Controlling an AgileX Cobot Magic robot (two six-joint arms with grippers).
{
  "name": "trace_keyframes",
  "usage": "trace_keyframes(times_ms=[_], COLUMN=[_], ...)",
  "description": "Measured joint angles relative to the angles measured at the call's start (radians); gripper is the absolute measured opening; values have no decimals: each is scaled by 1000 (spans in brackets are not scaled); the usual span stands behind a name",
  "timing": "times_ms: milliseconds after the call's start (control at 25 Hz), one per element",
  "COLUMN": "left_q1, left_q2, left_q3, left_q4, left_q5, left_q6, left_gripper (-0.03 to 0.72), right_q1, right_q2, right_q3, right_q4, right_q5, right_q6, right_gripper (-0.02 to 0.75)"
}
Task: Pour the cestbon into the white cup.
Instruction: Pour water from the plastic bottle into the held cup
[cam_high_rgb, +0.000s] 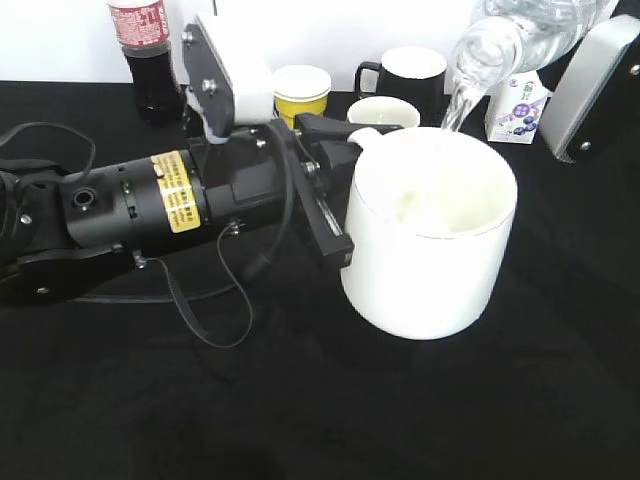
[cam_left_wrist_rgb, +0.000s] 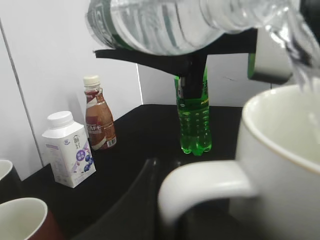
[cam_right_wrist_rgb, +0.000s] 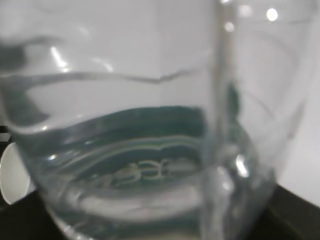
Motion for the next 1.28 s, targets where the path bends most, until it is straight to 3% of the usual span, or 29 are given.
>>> trace_keyframes(times_ms=[920,1000,1280], left_q1=[0,0,10], left_q2=[0,0,0], left_q3=[0,0,0], left_q4=[-37,-51,-305], left_q5=[-36,-18,-5], left_q6=[2,2,24], left_gripper=[43,43,43], right_q1=[0,0,0], right_q2=[0,0,53], right_q3=[-1,-1,-1], right_q4=[2,2,17], right_q5=[-4,-4,35], right_q6=[-91,40,891], right_gripper=[491,491,491])
